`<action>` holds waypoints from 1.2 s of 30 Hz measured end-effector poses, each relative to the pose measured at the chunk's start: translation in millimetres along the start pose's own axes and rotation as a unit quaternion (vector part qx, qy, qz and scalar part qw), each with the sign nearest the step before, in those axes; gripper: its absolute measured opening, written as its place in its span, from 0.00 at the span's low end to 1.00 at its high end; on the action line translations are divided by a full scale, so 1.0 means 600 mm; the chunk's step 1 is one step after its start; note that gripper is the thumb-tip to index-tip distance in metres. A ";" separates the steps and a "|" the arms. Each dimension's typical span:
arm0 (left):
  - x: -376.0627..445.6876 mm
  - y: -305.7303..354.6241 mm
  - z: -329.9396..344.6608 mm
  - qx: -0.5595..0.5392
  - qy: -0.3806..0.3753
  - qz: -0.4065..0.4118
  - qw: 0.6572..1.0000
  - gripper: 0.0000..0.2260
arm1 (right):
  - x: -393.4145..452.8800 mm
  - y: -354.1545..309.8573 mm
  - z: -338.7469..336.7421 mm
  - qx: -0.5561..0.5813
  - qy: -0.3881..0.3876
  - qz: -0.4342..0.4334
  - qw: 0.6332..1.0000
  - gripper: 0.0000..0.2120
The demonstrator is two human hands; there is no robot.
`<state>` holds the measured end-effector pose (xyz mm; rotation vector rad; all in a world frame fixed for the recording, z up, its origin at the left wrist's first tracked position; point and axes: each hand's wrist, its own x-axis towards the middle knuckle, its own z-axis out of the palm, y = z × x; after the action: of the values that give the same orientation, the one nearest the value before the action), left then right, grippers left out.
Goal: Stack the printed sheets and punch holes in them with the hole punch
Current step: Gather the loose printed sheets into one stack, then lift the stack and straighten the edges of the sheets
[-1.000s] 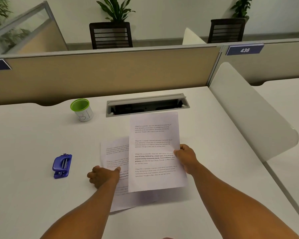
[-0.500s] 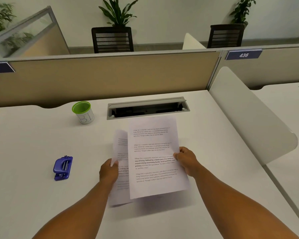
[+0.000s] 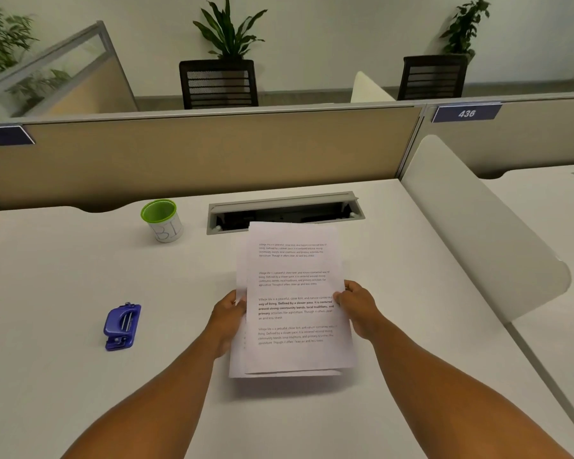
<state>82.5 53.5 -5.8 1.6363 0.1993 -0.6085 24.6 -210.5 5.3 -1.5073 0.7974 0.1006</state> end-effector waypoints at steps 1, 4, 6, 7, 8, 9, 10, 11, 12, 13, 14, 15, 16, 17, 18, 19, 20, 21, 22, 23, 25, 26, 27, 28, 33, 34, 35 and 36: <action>0.001 0.002 0.001 -0.006 -0.006 0.004 1.000 0.11 | -0.002 -0.002 0.000 -0.002 -0.005 -0.002 1.000 0.17; 0.003 0.009 0.003 -0.028 -0.008 -0.006 1.000 0.09 | -0.007 -0.006 0.000 0.002 -0.021 -0.006 1.000 0.16; 0.006 0.016 0.006 -0.031 0.013 -0.022 0.999 0.14 | -0.008 -0.007 0.001 0.009 -0.031 -0.007 0.999 0.17; 0.007 0.021 0.009 -0.031 0.024 -0.031 0.999 0.17 | -0.008 -0.008 0.002 0.007 -0.035 -0.008 0.999 0.18; 0.007 0.026 0.011 -0.032 0.029 -0.038 0.998 0.20 | -0.009 -0.010 0.003 0.005 -0.038 -0.010 0.999 0.19; 0.007 0.031 0.014 -0.033 0.025 -0.041 0.998 0.22 | -0.009 -0.011 0.005 0.003 -0.042 -0.013 0.999 0.19; 0.005 0.036 0.017 -0.035 0.013 -0.038 0.999 0.22 | -0.010 -0.014 0.008 0.003 -0.045 -0.016 0.999 0.20; 0.005 0.041 0.021 -0.033 -0.001 -0.027 0.999 0.21 | -0.011 -0.017 0.010 0.004 -0.048 -0.019 0.999 0.19; 0.005 0.044 0.024 -0.031 -0.013 -0.012 0.999 0.19 | -0.011 -0.020 0.013 0.003 -0.049 -0.020 0.999 0.19; 0.007 0.046 0.026 -0.031 -0.019 0.005 0.999 0.17 | -0.012 -0.023 0.015 0.003 -0.051 -0.020 0.999 0.18; 0.010 0.047 0.028 -0.032 -0.020 0.015 0.999 0.16 | -0.011 -0.026 0.017 0.004 -0.051 -0.020 0.998 0.17; 0.012 0.048 0.030 -0.033 -0.015 0.022 0.999 0.14 | -0.011 -0.030 0.018 0.006 -0.052 -0.021 0.998 0.16; 0.013 0.051 0.031 -0.036 -0.005 0.024 0.999 0.12 | -0.011 -0.034 0.019 0.007 -0.052 -0.021 0.998 0.16; 0.014 0.054 0.032 -0.042 0.005 0.026 0.999 0.11 | -0.012 -0.039 0.020 0.007 -0.053 -0.022 0.998 0.15; 0.015 0.058 0.032 -0.047 0.017 0.028 0.998 0.11 | -0.013 -0.044 0.020 0.006 -0.054 -0.024 0.998 0.15; 0.015 0.063 0.031 -0.052 0.029 0.031 0.998 0.11 | -0.014 -0.048 0.020 0.004 -0.054 -0.027 0.998 0.14; 0.016 0.067 0.031 -0.056 0.041 0.034 0.997 0.11 | -0.016 -0.052 0.019 0.000 -0.056 -0.029 0.998 0.14; 0.015 0.072 0.030 -0.062 0.049 0.037 0.996 0.11 | -0.018 -0.056 0.018 -0.004 -0.060 -0.033 0.998 0.14; 0.014 0.076 0.029 -0.067 0.054 0.042 0.995 0.11 | -0.021 -0.060 0.018 -0.009 -0.063 -0.037 0.997 0.13; 0.012 0.081 0.028 -0.069 0.057 0.048 0.995 0.11 | -0.024 -0.063 0.017 -0.013 -0.065 -0.044 0.997 0.13; 0.006 0.092 0.026 -0.066 0.062 0.062 0.994 0.12 | -0.030 -0.069 0.017 -0.020 -0.066 -0.062 0.996 0.13; 0.003 0.097 0.025 -0.066 0.063 0.069 0.993 0.12 | -0.034 -0.073 0.017 -0.024 -0.065 -0.072 0.995 0.13; 0.000 0.102 0.025 -0.067 0.064 0.077 0.993 0.12 | -0.038 -0.076 0.017 -0.030 -0.061 -0.085 0.994 0.13; -0.004 0.107 0.024 -0.064 0.065 0.087 0.992 0.12 | -0.042 -0.079 0.017 -0.038 -0.055 -0.102 0.993 0.12; -0.019 0.123 0.027 -0.038 0.080 0.146 0.985 0.13 | -0.063 -0.089 0.020 -0.073 -0.017 -0.196 0.978 0.10; -0.022 0.125 0.028 -0.036 0.082 0.160 0.983 0.13 | -0.066 -0.089 0.022 -0.077 -0.010 -0.211 0.974 0.10; -0.026 0.126 0.030 -0.034 0.084 0.173 0.981 0.13 | -0.070 -0.088 0.023 -0.083 -0.003 -0.223 0.971 0.11; -0.031 0.126 0.031 -0.030 0.086 0.185 0.978 0.13 | -0.073 -0.087 0.025 -0.086 0.002 -0.232 0.969 0.12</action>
<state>97.3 26.8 68.2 1.6137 0.0351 -0.1757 25.5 -184.8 70.0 -1.8229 0.4297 -0.1881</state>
